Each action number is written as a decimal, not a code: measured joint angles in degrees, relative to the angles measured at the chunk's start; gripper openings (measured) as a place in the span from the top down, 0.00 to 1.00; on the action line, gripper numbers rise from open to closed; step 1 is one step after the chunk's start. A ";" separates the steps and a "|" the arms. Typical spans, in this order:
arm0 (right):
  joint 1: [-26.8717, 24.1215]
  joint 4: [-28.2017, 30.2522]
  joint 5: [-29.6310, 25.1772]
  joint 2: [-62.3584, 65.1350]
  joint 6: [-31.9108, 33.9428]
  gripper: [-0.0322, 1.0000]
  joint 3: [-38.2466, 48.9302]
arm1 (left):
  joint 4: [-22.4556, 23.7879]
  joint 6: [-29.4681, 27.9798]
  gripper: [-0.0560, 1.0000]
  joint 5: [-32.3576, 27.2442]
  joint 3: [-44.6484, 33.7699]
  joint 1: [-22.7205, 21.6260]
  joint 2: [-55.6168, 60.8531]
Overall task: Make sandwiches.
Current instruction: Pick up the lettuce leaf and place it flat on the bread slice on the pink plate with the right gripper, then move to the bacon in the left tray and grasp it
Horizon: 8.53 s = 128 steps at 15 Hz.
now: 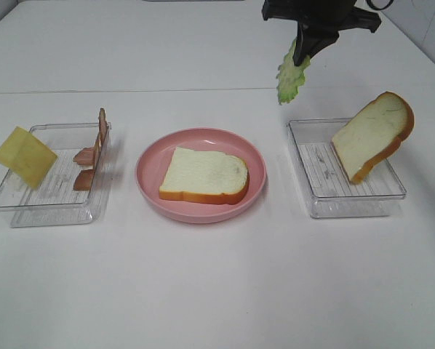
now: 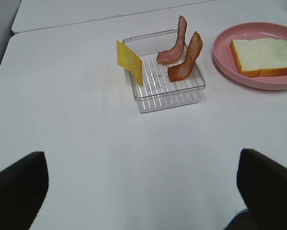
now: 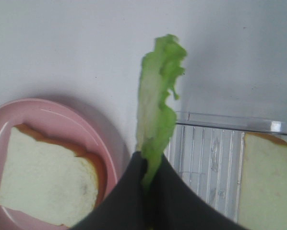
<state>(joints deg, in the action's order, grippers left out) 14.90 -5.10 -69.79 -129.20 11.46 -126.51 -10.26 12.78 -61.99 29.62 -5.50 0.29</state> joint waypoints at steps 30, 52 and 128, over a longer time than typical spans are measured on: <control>6.47 -64.17 17.99 0.29 -46.93 0.95 38.90 | 0.00 0.00 0.01 0.00 0.00 0.00 0.00; 5.39 -46.01 25.10 0.23 -49.22 0.95 38.90 | 0.00 0.00 0.01 0.00 0.00 0.00 0.00; -15.76 -2.69 7.79 129.37 -18.28 0.02 99.52 | 0.00 0.00 0.01 0.00 0.00 0.00 0.00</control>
<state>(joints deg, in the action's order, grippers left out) -0.86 -7.79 -61.99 0.17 -6.82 -26.99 -10.26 12.78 -61.99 29.62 -5.50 0.29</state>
